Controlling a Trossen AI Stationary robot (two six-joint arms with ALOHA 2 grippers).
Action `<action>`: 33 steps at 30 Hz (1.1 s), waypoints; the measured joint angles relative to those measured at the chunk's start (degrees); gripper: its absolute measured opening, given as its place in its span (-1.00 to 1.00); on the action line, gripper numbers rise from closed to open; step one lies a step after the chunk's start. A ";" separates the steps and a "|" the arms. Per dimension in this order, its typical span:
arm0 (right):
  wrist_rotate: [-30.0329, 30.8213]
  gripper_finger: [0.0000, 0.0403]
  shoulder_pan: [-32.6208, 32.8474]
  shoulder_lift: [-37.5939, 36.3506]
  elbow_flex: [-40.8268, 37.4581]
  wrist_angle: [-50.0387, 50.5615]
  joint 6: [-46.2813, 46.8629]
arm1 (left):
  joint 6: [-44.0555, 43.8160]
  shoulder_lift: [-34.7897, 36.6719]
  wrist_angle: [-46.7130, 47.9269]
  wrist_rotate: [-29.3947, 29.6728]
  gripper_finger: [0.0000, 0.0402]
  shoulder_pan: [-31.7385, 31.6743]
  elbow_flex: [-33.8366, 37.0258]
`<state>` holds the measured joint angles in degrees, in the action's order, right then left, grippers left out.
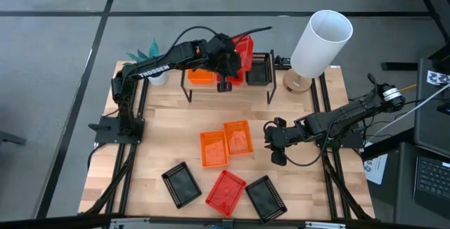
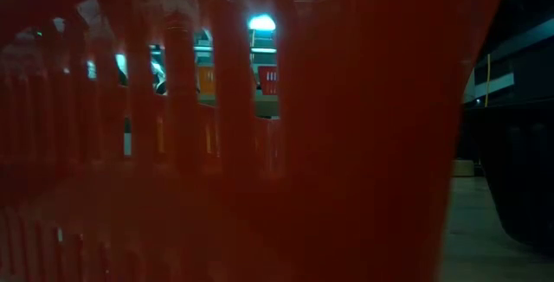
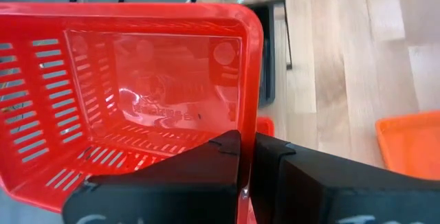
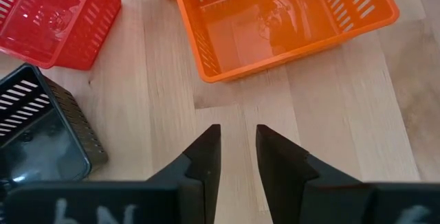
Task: Stack baskets on shelf by color
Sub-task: Stack the top red bin on the red bin on the shelf
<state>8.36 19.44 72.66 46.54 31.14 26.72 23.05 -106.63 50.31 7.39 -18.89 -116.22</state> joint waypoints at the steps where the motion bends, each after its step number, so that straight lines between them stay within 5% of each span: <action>1: 0.00 -0.55 -0.02 0.00 0.00 -0.01 0.00 | 0.00 -0.33 0.76 -0.04 -1.00 -0.02 -0.02; 9: 0.00 -0.55 0.00 0.00 0.00 0.17 -0.04 | -2.94 -1.44 8.06 -0.47 -1.00 -1.17 0.47; 33: -0.44 -0.55 0.00 0.00 0.00 0.48 -0.22 | -3.02 -2.91 8.45 4.18 -0.91 -1.32 0.46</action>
<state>7.92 19.44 72.66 46.54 31.62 26.50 20.02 -109.54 58.75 11.57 -20.21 -115.77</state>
